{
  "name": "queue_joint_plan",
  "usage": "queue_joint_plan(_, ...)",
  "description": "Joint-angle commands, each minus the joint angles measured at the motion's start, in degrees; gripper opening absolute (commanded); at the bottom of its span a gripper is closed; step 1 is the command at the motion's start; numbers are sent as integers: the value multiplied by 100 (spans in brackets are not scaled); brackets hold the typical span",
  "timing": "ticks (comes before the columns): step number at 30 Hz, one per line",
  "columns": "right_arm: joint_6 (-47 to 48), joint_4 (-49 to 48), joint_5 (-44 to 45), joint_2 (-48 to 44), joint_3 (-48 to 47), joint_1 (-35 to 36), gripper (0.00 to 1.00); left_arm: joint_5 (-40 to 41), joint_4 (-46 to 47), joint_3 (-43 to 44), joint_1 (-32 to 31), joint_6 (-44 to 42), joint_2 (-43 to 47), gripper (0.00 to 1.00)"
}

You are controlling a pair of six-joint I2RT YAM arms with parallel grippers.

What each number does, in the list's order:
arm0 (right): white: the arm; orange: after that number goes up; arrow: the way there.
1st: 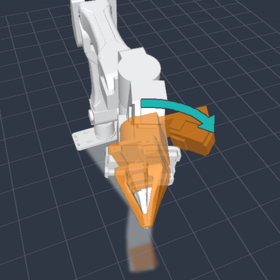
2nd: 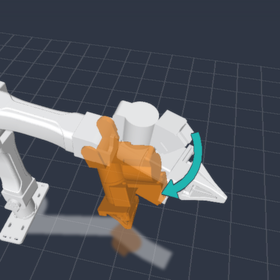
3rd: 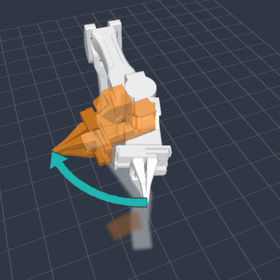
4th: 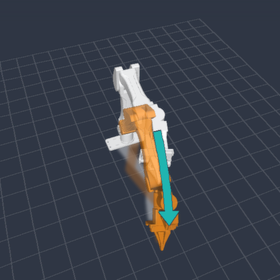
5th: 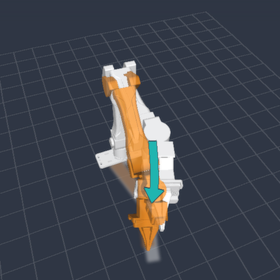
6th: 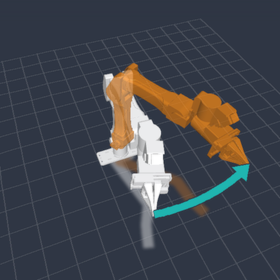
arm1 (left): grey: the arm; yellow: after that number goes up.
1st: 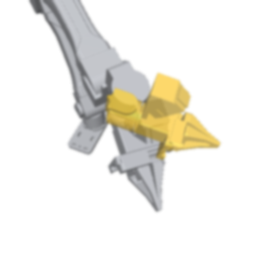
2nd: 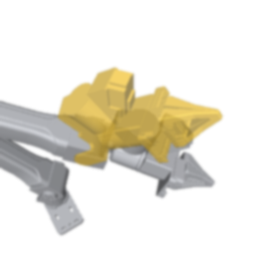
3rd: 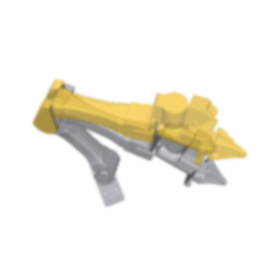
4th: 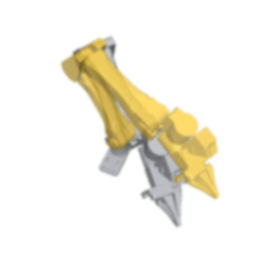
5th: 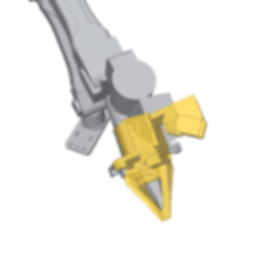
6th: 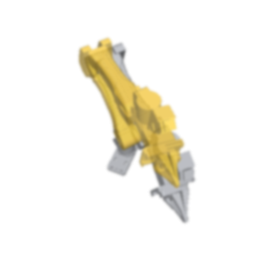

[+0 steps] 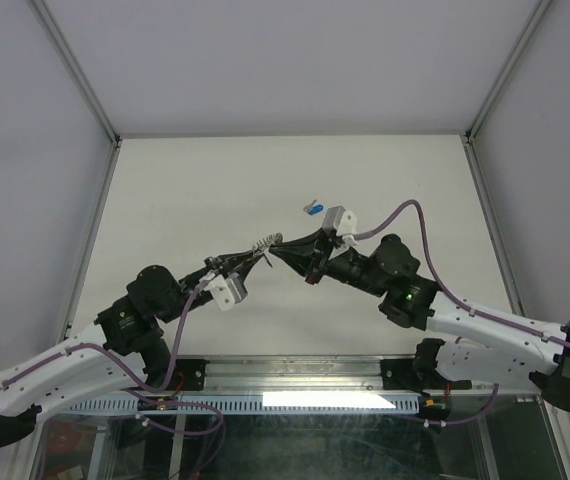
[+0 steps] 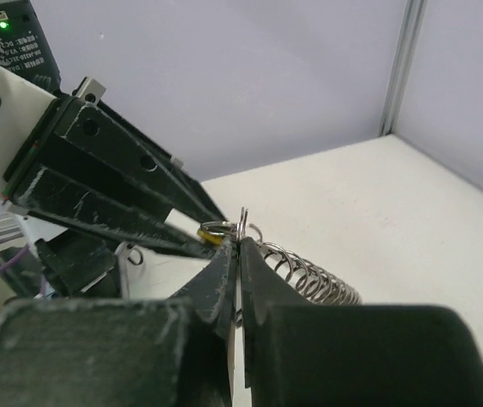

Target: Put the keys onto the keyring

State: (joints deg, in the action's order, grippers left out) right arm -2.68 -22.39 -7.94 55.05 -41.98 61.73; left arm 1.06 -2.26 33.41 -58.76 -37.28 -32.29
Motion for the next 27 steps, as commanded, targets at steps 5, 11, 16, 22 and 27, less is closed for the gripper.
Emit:
queue_joint_plan(5, 1366, -3161, -478, 517, 505, -2, 0, -1034, 556, 236, -4, 474, 57, 19)
queue_joint_plan(11, 1933, -3600, -887, 638, 533, -2, 0, -1462, 390, 296, -4, 630, 337, 27)
queue_joint_plan(16, 2439, -3315, -1243, 379, 570, -3, 0, -1804, 104, 470, -4, 695, 647, 30)
queue_joint_plan(22, 3170, -2257, -1730, -234, 529, -3, 0, -2107, -226, 679, -4, 689, 917, 31)
queue_joint_plan(27, 3097, -1888, -1580, -587, 539, -2, 0, -2324, -351, 714, -4, 667, 907, 32)
